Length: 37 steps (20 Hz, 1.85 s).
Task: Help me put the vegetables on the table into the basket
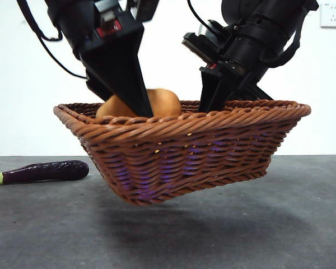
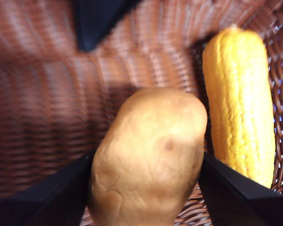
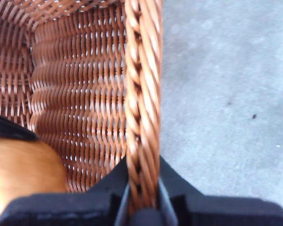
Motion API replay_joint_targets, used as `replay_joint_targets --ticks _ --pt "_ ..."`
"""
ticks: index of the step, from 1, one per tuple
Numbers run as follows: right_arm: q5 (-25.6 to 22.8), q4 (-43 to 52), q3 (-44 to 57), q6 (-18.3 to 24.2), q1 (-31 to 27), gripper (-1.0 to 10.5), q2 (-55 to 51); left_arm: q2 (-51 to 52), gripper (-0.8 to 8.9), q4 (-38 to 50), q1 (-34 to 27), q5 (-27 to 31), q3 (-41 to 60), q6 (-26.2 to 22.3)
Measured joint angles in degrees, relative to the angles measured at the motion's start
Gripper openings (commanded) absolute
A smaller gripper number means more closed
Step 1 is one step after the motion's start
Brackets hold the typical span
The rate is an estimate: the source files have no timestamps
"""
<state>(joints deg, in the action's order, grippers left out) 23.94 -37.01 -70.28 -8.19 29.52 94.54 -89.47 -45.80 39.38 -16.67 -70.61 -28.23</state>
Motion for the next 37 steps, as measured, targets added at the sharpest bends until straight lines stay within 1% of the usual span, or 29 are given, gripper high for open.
replay_joint_targets --ticks 1,2,3,4,5,10,12,15,17,19,20,22,24,26,27,28,30,33,37 --pt "0.1 0.0 0.0 0.0 0.1 -0.1 0.0 -0.5 0.06 -0.4 0.5 -0.6 0.0 0.5" --pt "0.1 0.0 0.0 0.0 0.1 -0.1 0.0 -0.5 0.79 -1.1 0.8 -2.8 0.0 0.9" --pt "0.1 0.0 0.0 0.0 0.1 -0.1 0.0 -0.5 2.41 -1.2 1.2 -4.7 0.0 1.0" --pt "0.1 0.0 0.0 0.0 0.1 -0.1 0.0 -0.5 4.35 -1.3 1.4 -5.0 0.0 1.5" --pt "0.0 0.0 0.0 0.0 0.1 -0.1 0.0 -0.5 5.02 -1.3 1.4 -5.0 0.0 1.9" --pt "0.1 0.0 0.0 0.0 0.1 -0.1 0.0 -0.5 5.02 -3.6 1.4 -5.3 0.0 4.3" --pt "0.0 0.0 0.0 0.0 0.1 -0.1 0.0 -0.4 5.02 -4.9 1.4 -5.4 0.0 4.4" --pt "-0.9 0.0 0.0 0.0 0.0 -0.1 0.0 4.2 5.02 -5.2 0.4 -5.4 -0.4 4.5" --pt "-1.0 0.0 0.0 0.1 -0.3 -0.1 0.0 9.0 5.02 -5.0 -2.7 -4.1 -3.4 4.5" --pt "-0.8 -0.7 0.0 0.7 -0.8 -0.1 0.0 13.7 5.02 -5.2 -7.2 1.9 -5.7 3.8" --pt "-0.5 -1.2 0.0 1.3 -1.3 -0.1 -0.1 15.0 5.02 -5.4 -10.6 4.6 -7.0 2.5" --pt "1.0 -2.9 0.0 2.7 -2.9 -0.1 -1.3 15.7 5.01 -5.4 -17.9 5.8 -7.8 -0.4" --pt "1.2 -4.7 0.0 4.5 -4.7 -0.1 -4.8 14.5 5.01 -5.4 -24.9 5.8 -7.8 -3.9" --pt "1.4 -5.4 0.0 5.4 -6.5 -0.1 -9.1 12.3 5.01 -3.0 -29.6 5.7 -7.8 -6.4" --pt "1.5 -5.5 0.0 5.6 -7.5 -0.1 -11.1 10.7 5.01 -1.0 -31.6 4.7 -7.8 -7.1" --pt "2.0 -5.8 0.0 5.9 -8.2 -0.1 -12.9 8.7 5.01 0.5 -33.2 2.4 -7.8 -7.5" --pt "3.6 -6.7 0.0 6.3 -9.0 -0.1 -16.3 3.7 5.01 2.5 -35.2 0.9 -7.8 -8.3" --pt "3.7 -8.6 0.0 7.5 -9.3 -0.1 -19.7 -4.5 5.01 5.1 -36.1 0.6 -8.3 -9.7" --pt "3.7 -11.3 0.0 9.6 -9.4 -0.1 -20.7 -15.5 5.01 5.0 -37.1 0.6 -15.4 -10.4"
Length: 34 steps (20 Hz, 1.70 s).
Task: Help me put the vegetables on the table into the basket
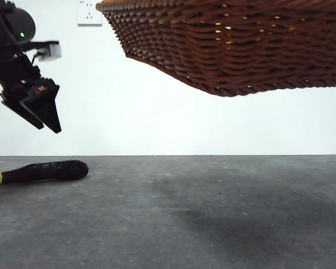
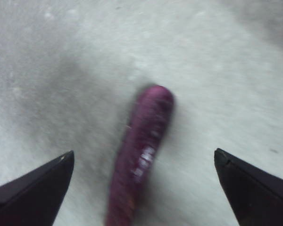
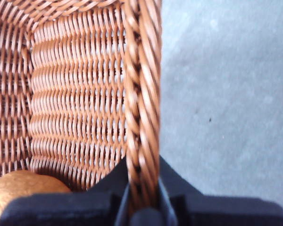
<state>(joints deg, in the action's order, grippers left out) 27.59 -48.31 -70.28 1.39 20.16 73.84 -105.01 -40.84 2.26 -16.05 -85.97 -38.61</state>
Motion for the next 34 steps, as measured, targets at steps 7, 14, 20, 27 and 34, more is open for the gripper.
replay_joint_targets --ticks 7,14,20,27,34 --pt "-0.2 -0.1 0.0 1.7 0.0 -0.1 0.0 -8.7 5.01 -2.3 0.0 -1.6 -4.7 -2.6" --pt "-0.2 -0.1 0.0 2.1 0.0 -0.1 0.0 -14.5 4.92 -1.0 0.0 -1.8 -4.7 -3.0" --pt "-0.2 0.0 0.0 2.1 0.0 -0.1 0.0 -15.0 -0.07 -0.1 0.0 -1.7 -4.7 -2.9" --pt "-1.0 -0.1 0.0 2.1 0.0 -0.1 0.0 -14.8 -0.07 -2.3 0.2 -1.9 -4.7 -0.4" --pt "-2.4 -0.5 0.0 1.4 0.0 -0.1 5.2 3.8 -0.06 -7.9 0.5 -8.1 -4.7 0.0"
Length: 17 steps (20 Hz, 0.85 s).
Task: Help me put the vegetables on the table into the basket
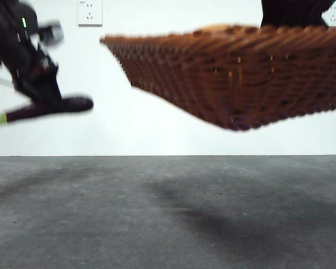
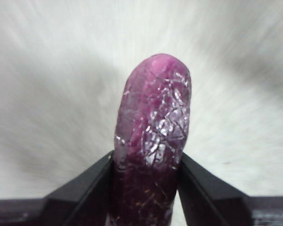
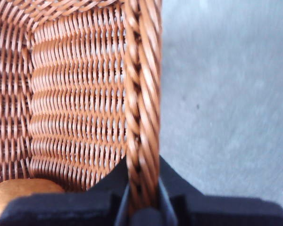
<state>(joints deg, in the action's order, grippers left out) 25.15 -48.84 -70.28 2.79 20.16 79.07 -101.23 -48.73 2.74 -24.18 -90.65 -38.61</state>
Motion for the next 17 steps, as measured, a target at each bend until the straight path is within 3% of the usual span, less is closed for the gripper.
replay_joint_targets --ticks 5,8,11,13,17 --pt "3.5 1.0 0.0 -0.2 0.0 -0.1 9.6 18.3 -0.07 -7.3 5.0 -1.1 0.0 -3.3" --pt "7.7 1.2 0.0 0.0 1.1 -0.1 12.2 25.4 -0.08 -10.9 15.5 1.0 -0.2 -8.0" --pt "7.9 1.3 0.0 0.2 4.2 -0.1 12.3 22.9 -0.08 -14.1 29.1 10.4 -0.2 -10.5" --pt "7.9 1.5 0.0 0.2 6.2 -0.1 12.3 20.1 -0.08 -14.3 36.1 13.1 -0.2 -11.1" --pt "7.3 0.9 0.0 1.1 8.5 -0.1 12.4 13.2 -0.08 -17.3 42.6 14.5 -0.2 -12.2"
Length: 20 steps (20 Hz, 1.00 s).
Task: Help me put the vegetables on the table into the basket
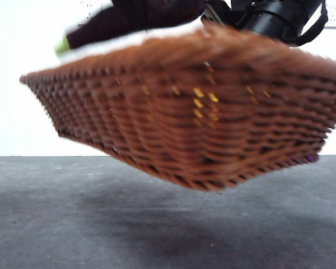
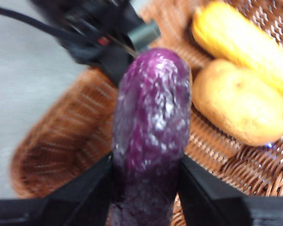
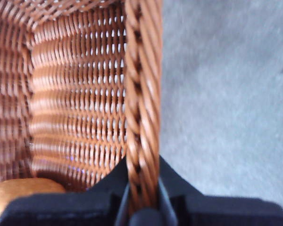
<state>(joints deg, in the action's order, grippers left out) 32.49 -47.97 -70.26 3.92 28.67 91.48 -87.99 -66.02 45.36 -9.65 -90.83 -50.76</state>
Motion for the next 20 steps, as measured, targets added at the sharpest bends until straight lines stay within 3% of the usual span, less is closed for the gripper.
replay_joint_targets --ticks 4,9,10,11,12,20 --pt "0.5 0.2 0.0 -0.2 0.1 -0.1 0.2 -6.8 -0.08 0.0 2.1 -0.4 0.1 -0.2" --pt "-1.0 1.2 0.0 -0.1 0.2 -0.1 0.2 -7.9 0.05 -1.9 2.3 -0.3 0.1 0.7" --pt "-0.9 1.4 0.0 -0.1 0.2 -0.1 0.2 -7.9 1.29 -1.9 2.1 -0.5 0.1 1.6" --pt "-0.9 1.3 0.0 -0.1 0.2 -0.1 0.2 -7.9 3.28 -1.8 2.0 -0.7 0.1 2.0" --pt "-0.9 1.4 0.0 -0.1 0.2 -0.1 0.2 -7.9 4.43 -1.6 1.9 -0.8 0.1 2.8" --pt "-0.9 3.1 0.0 -0.2 -0.5 -0.1 0.2 -7.9 4.40 0.0 -1.0 -1.0 0.1 7.3"
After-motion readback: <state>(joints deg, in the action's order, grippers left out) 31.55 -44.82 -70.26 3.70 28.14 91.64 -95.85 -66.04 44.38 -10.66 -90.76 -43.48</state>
